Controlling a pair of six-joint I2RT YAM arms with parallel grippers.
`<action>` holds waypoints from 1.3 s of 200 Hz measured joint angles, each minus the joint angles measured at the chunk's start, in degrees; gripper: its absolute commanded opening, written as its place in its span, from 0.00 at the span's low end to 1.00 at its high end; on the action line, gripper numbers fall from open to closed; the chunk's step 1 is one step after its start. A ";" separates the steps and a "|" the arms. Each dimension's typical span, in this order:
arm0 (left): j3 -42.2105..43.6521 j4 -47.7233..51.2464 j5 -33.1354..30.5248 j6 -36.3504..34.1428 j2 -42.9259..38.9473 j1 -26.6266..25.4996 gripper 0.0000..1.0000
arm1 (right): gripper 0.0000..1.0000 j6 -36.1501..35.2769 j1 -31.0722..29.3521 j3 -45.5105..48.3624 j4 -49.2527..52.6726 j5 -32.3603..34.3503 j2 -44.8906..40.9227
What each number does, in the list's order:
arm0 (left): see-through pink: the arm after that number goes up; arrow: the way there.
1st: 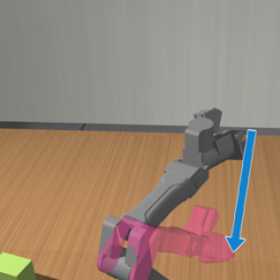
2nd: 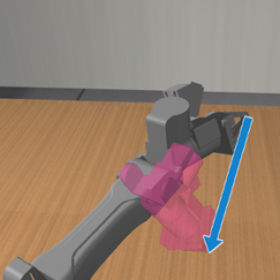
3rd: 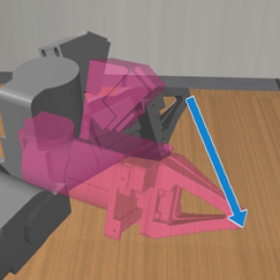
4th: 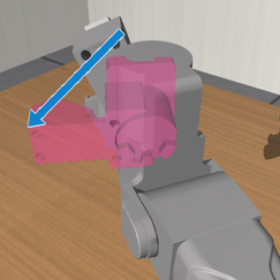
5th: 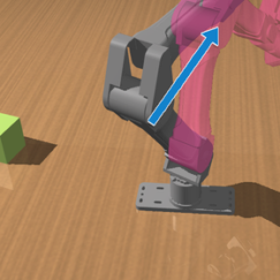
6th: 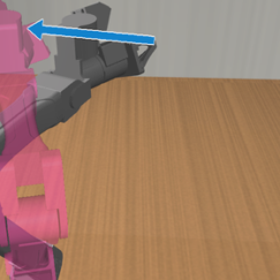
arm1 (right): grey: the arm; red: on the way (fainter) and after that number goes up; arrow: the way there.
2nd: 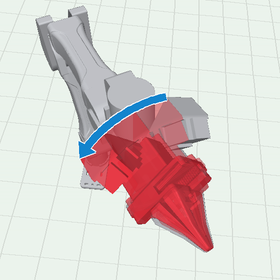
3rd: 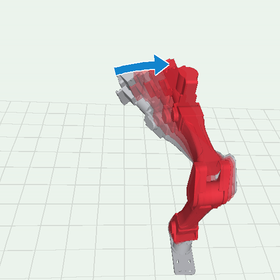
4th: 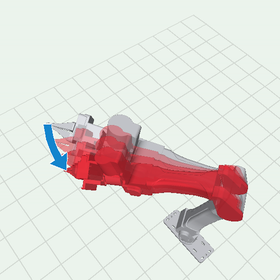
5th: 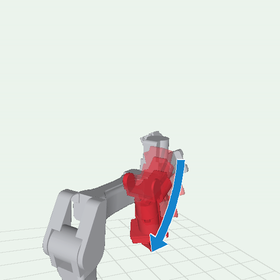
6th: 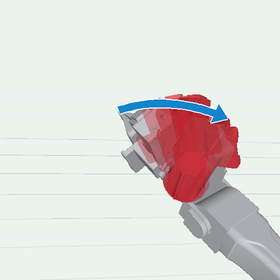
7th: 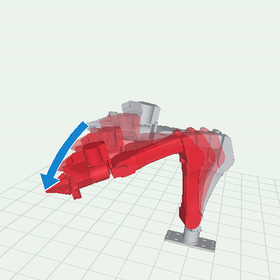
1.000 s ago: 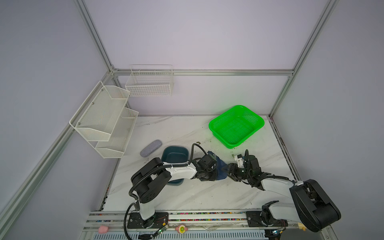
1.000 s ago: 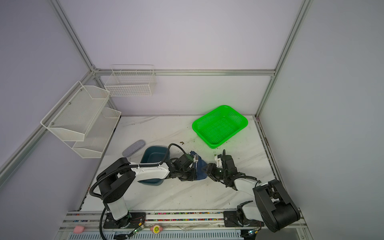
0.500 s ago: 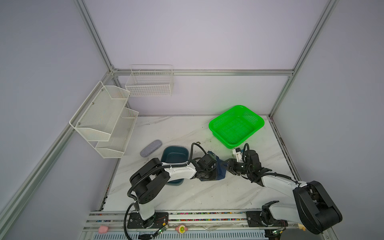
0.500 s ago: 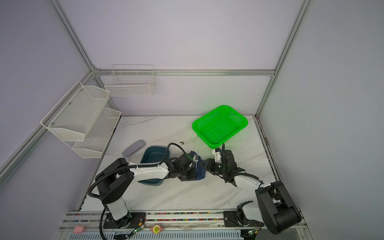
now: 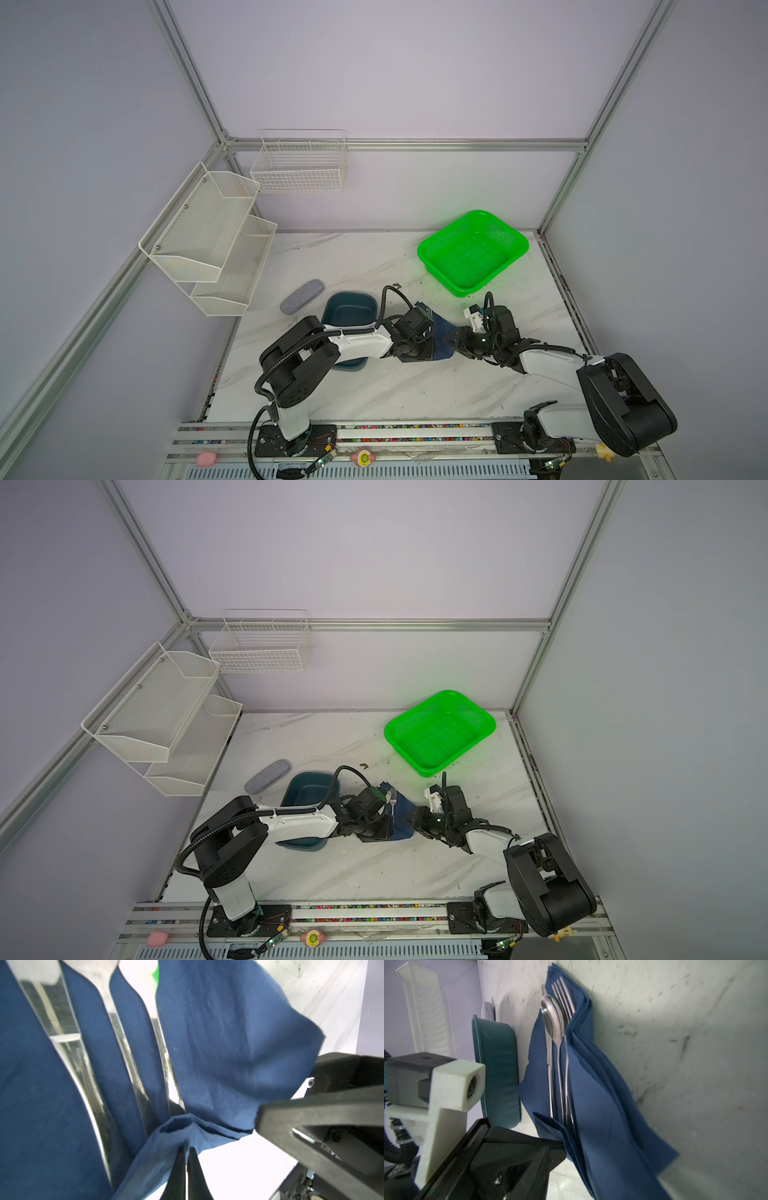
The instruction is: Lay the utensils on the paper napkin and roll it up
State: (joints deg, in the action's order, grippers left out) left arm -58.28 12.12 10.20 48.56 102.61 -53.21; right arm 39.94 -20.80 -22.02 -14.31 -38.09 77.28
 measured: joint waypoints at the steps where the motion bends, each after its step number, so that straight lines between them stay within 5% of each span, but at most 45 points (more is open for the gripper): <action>1: 0.00 0.02 0.00 -0.09 0.00 -0.02 0.04 | 0.36 0.07 0.00 0.00 0.00 0.00 0.02; 142: -3.08 0.90 -0.44 0.39 2.60 -2.10 0.02 | 0.31 0.66 0.02 -0.02 0.55 2.54 -0.85; 200: -3.10 0.90 -1.36 1.84 3.72 -2.05 0.02 | 0.38 -0.63 0.02 -0.44 2.58 2.34 -2.10; 260: -3.08 0.87 -1.38 1.97 3.74 -2.05 0.02 | 0.26 -2.40 0.02 -3.39 5.29 2.03 -1.92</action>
State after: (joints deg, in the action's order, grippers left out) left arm -61.36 12.99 8.82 50.52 106.34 -55.27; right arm 37.54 -20.78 -25.41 -9.02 -36.05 75.35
